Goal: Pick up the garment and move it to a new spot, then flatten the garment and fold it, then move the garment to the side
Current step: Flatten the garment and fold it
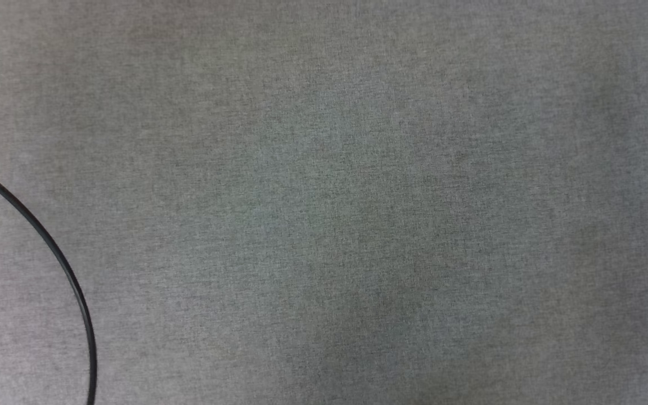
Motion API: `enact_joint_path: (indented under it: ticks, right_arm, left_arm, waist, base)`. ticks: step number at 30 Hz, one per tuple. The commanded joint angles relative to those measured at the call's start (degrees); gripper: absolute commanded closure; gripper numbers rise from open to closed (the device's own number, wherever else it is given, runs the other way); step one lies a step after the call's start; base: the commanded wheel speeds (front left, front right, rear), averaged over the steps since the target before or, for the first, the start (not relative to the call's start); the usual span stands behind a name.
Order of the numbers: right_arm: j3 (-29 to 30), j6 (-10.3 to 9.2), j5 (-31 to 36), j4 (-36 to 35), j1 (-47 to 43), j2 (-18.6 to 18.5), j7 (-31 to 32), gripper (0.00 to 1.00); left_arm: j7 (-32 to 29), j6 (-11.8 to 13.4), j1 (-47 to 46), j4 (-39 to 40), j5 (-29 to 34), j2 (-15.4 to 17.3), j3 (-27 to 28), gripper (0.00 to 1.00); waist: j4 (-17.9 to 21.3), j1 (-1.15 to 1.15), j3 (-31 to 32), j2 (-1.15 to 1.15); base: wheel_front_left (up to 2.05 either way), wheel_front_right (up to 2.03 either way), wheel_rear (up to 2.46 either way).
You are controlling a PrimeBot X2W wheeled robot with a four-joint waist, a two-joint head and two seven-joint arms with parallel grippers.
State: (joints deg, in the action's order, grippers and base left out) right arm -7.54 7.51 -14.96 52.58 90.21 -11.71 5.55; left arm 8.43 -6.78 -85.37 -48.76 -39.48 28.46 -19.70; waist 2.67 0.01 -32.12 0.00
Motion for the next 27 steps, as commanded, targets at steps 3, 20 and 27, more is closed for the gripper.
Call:
enact_joint_path:
  ticks: [3, 20, 27]
  right_arm:
    - [-2.16, -0.04, -2.24, 1.23, -5.55, 0.17, -1.07, 1.00]
    - [-8.61, -0.04, -16.25, -12.71, -49.31, -4.36, -4.15, 1.00]
    - [-3.22, -0.05, -18.59, -26.51, -71.59, -3.66, -2.03, 1.00]
  left_arm:
    - [1.60, -0.48, 5.76, -1.40, -1.56, -0.20, -0.43, 1.00]
    - [6.47, 3.87, 52.16, 10.44, -7.39, 2.76, 0.84, 1.00]
    - [6.61, 13.23, 76.94, 29.00, -11.07, 4.34, 5.73, 1.00]
  waist:
    - [-0.13, -0.01, 2.63, 0.00]
    - [-0.03, -0.01, 21.01, 0.00]
    - [0.20, -0.01, 25.94, 0.00]
  base:
    - [0.00, 0.00, 0.00]
    - [0.00, 0.00, 0.00]
    - [0.00, 0.00, 0.00]
